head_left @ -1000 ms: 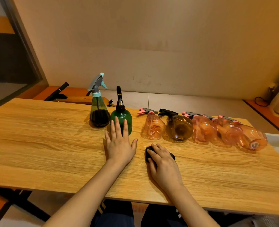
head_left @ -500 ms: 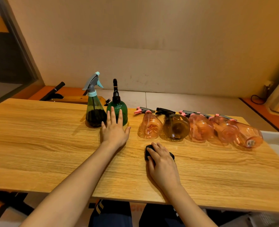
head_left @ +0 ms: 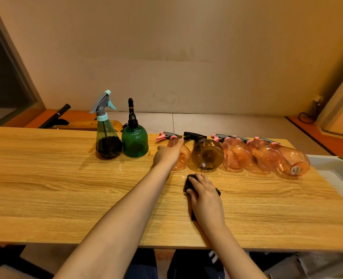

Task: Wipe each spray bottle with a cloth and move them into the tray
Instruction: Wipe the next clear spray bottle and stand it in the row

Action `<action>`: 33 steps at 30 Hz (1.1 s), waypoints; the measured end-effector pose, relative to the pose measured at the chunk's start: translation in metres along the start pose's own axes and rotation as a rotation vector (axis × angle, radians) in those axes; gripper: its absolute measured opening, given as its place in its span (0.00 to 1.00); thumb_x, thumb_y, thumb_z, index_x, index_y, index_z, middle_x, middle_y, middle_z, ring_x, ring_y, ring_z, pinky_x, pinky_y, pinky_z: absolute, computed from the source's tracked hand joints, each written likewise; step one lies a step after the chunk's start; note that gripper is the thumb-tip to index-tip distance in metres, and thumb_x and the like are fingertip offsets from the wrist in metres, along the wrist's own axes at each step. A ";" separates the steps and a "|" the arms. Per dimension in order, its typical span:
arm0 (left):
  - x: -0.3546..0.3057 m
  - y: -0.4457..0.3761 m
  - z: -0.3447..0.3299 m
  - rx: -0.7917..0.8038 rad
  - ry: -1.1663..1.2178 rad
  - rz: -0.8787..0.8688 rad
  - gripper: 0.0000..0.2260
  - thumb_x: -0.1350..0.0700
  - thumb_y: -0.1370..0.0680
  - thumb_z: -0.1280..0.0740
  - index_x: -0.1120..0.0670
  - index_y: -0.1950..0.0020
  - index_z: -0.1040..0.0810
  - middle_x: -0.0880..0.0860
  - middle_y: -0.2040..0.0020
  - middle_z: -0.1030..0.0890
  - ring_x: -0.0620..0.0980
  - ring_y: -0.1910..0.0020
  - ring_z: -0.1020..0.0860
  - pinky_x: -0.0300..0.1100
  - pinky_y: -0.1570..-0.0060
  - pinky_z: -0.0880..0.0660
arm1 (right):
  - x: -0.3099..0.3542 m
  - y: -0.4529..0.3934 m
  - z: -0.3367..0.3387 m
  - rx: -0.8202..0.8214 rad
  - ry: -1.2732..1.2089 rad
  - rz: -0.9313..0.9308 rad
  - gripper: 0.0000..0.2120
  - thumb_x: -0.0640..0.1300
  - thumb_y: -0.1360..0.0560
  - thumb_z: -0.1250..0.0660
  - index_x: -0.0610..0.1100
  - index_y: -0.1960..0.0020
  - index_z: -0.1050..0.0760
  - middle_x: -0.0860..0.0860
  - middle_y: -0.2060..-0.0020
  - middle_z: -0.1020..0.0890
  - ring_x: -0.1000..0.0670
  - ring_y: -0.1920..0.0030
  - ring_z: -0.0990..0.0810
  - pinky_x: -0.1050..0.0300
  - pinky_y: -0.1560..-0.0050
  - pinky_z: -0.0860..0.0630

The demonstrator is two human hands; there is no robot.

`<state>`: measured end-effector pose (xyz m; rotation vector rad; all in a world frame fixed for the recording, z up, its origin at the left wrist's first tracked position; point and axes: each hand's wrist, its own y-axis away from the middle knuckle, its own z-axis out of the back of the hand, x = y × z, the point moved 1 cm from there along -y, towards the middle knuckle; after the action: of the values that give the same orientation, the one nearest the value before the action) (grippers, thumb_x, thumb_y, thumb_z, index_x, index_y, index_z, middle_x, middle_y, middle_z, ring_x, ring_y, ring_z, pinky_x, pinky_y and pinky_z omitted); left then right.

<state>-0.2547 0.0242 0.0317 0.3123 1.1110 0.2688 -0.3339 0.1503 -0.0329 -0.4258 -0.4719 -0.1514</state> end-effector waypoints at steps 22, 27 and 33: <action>0.101 0.047 0.064 0.247 0.370 -0.324 0.24 0.61 0.25 0.31 0.52 0.30 0.32 0.47 0.44 0.21 0.45 0.48 0.21 0.35 0.57 0.23 | 0.003 0.000 0.017 -0.157 -0.506 -0.130 0.15 0.33 0.27 0.32 0.43 0.41 0.22 0.54 0.45 0.23 0.56 0.41 0.26 0.76 0.43 0.36; 0.104 0.045 0.060 0.213 0.136 -0.442 0.39 0.53 0.34 0.25 0.50 0.26 0.38 0.46 0.36 0.28 0.41 0.39 0.27 0.33 0.45 0.28 | 0.032 -0.007 0.017 -0.143 -0.767 -0.068 0.19 0.31 0.27 0.33 0.51 0.44 0.25 0.60 0.48 0.23 0.64 0.44 0.27 0.77 0.45 0.33; 0.110 0.040 0.056 0.242 0.156 -0.515 0.28 0.59 0.29 0.26 0.41 0.38 0.36 0.39 0.44 0.25 0.26 0.50 0.25 0.26 0.54 0.28 | 0.034 -0.013 0.005 -0.116 -0.728 0.030 0.22 0.29 0.28 0.33 0.51 0.42 0.26 0.60 0.44 0.25 0.58 0.39 0.28 0.71 0.38 0.34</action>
<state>-0.1596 0.0946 -0.0222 0.2111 1.3400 -0.3052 -0.3087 0.1393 -0.0081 -0.5998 -1.1753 0.0122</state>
